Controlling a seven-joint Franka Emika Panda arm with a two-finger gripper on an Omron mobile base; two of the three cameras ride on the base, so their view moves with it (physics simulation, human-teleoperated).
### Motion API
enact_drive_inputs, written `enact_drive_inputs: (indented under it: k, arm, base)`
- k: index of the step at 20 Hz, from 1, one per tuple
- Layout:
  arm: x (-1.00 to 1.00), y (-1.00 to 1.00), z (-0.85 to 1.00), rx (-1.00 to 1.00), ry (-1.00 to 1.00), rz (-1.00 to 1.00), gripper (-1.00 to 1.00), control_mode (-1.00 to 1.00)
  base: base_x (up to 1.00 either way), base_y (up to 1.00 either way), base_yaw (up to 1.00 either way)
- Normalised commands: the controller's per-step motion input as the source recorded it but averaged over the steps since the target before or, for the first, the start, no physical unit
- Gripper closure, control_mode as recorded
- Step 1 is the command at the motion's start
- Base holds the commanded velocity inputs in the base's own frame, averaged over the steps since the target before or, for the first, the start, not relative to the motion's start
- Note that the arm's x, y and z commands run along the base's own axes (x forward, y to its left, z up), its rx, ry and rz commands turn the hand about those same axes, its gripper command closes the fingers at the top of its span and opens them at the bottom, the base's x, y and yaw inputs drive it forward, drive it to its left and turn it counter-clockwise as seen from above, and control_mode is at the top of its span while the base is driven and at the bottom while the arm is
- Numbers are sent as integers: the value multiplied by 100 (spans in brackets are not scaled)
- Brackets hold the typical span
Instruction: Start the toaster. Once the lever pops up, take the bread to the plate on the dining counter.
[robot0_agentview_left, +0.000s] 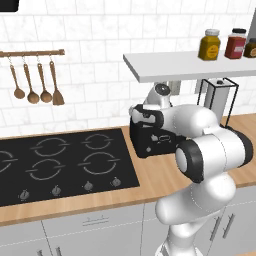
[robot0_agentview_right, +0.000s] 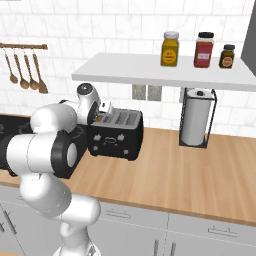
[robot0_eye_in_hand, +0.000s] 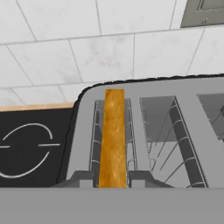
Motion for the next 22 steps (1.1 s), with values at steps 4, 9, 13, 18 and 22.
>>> enact_drive_inputs:
  k: [4, 9, 13, 18, 22]
  arm:
    - [0, 0, 26, 0, 0, 0, 100, -100]
    - [0, 0, 26, 0, 0, 0, 100, -100]
    - [0, 0, 19, 0, 0, 0, 100, -100]
    - [0, 0, 6, 0, 0, 0, 100, -100]
    - [1, 0, 16, 0, 0, 0, 100, -100]
  base:
    - [0, 0, 0]
    - [0, 0, 0]
    - [0, 0, 0]
    - [0, 0, 0]
    - [0, 0, 0]
